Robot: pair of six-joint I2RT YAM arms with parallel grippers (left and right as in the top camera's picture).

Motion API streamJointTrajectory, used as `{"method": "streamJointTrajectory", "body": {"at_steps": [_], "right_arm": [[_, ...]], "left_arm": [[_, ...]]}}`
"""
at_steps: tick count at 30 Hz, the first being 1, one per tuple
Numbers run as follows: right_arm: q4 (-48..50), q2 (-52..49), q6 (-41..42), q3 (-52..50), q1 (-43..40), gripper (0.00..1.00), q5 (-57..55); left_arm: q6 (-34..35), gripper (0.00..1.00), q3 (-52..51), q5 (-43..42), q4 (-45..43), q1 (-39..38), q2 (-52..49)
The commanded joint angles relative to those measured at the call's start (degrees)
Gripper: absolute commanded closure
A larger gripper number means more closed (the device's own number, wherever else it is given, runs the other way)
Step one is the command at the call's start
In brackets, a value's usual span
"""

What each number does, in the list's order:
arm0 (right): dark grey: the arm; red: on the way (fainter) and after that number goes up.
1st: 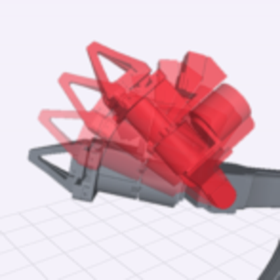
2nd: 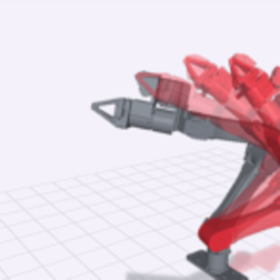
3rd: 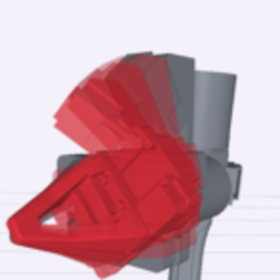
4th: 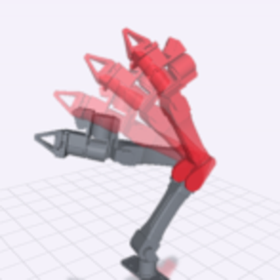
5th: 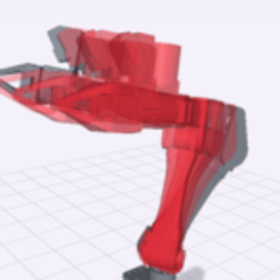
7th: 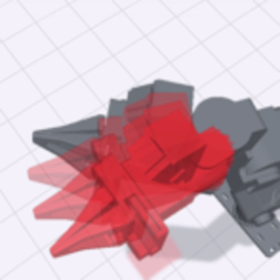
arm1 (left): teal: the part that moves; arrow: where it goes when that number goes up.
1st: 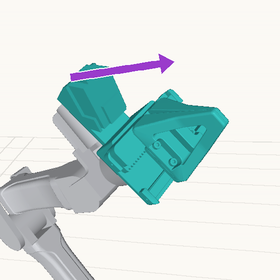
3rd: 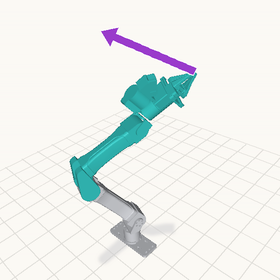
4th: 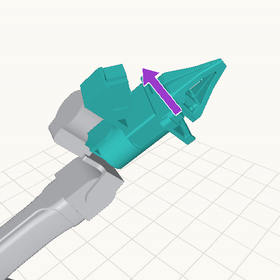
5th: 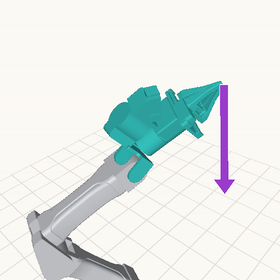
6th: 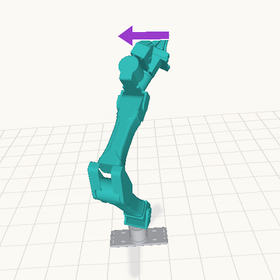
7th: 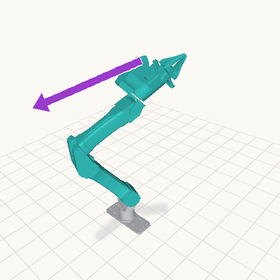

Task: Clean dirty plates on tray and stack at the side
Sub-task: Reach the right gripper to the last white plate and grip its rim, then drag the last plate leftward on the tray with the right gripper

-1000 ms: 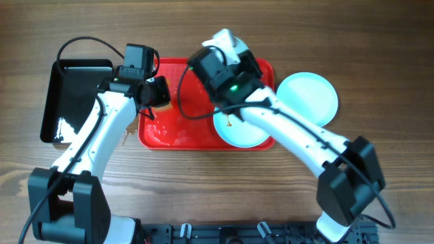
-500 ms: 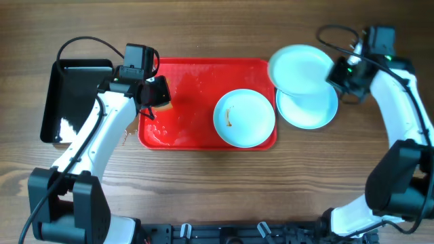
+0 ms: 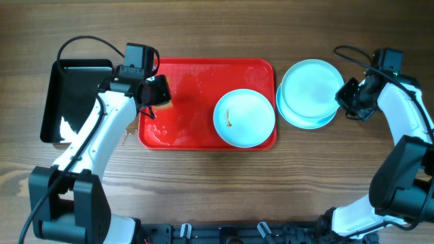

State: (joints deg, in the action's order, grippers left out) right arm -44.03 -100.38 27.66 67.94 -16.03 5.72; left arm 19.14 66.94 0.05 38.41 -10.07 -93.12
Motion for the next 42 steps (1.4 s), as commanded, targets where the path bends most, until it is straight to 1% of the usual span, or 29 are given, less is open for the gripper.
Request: {"method": "streamJointTrajectory", "body": {"at_steps": [1, 4, 5, 7, 10, 11, 12, 15, 16, 18, 20, 21, 22, 23, 25, 28, 30, 38, 42], "right_arm": [[-2.32, 1.16, 0.68, -0.20, 1.64, 0.89, -0.55], [-3.19, 1.16, -1.51, -0.20, 3.23, 0.87, 1.05], [-3.52, 1.16, -2.86, -0.20, 3.89, 0.84, 3.50], [-4.39, 1.16, -4.68, -0.20, 5.05, 0.80, 9.44], [-5.05, 1.16, -7.30, -0.20, 8.68, 0.68, 22.45], [-5.38, 1.16, -7.87, -0.20, 9.84, 0.66, 24.26], [-6.23, 1.16, -8.13, -0.20, 11.30, 0.66, 24.90], [-10.27, 1.16, -7.96, -0.20, 16.76, 0.65, 22.25], [-11.45, 1.16, -7.17, -0.20, 19.30, 0.55, 21.05], [-12.63, 1.16, -2.25, -0.20, 23.50, 0.51, 16.22], [-13.51, 1.16, 9.51, -0.22, 28.02, 0.49, 6.03], [-13.49, 1.16, 13.88, -0.37, 29.79, 0.48, 3.32], [-13.35, 1.16, 18.03, -0.55, 31.95, 0.39, 1.44], [-13.16, 1.16, 19.89, -0.66, 33.27, 0.37, 0.39], [-11.87, 1.14, 22.53, -0.94, 36.04, 0.38, -2.19], [-10.51, 0.83, 23.85, -0.94, 38.34, 0.53, -2.34], [-9.97, 0.39, 23.98, -0.94, 38.95, 0.57, -2.34], [-9.62, -6.08, 25.24, -0.96, 39.32, 0.57, -3.15], [-8.48, -6.91, 24.90, -0.94, 39.34, 0.57, -2.29]], "left_arm": [[-0.87, 0.96, -0.35, -0.68, -0.31, 0.15, -1.42], [-0.87, 0.96, -0.35, -0.68, -0.35, 0.15, -1.55], [-0.87, 0.96, -0.35, -0.68, -0.44, 0.15, -1.55], [-0.87, 0.96, -0.35, -0.68, -0.44, 0.15, -1.55], [-0.87, 0.96, -0.35, -0.68, -0.44, 0.15, -1.55], [-0.87, 0.96, -0.35, -0.68, -0.44, 0.15, -1.55], [-0.87, 0.96, -0.35, -0.68, -0.42, 0.17, -1.55], [-0.87, 0.96, -0.35, -0.68, -0.44, 0.15, -1.55], [-0.85, 0.96, -0.35, -0.68, -0.46, 0.15, -1.55], [-0.66, 0.96, -0.35, -0.68, -0.48, 0.15, -1.55], [-0.66, 0.96, -0.35, -0.70, -0.42, 0.15, -1.55], [-0.66, 0.96, -0.35, -0.70, -0.39, 0.15, -1.55], [-0.66, 0.96, -0.35, -0.68, -0.39, 0.15, -1.55], [-0.68, 0.96, -0.35, -0.70, -0.39, 0.15, -1.55], [-0.68, 0.96, -0.35, -0.70, -0.39, 0.15, -1.55], [-0.68, 0.96, -0.35, -0.70, -0.39, 0.15, -1.55], [-0.66, 0.96, -0.35, -0.70, -0.42, 0.15, -1.55], [-0.68, 0.96, -0.35, -0.68, -0.22, 0.15, -1.55], [-0.68, 0.96, -0.35, -0.70, -0.24, 0.15, -1.55]]}}
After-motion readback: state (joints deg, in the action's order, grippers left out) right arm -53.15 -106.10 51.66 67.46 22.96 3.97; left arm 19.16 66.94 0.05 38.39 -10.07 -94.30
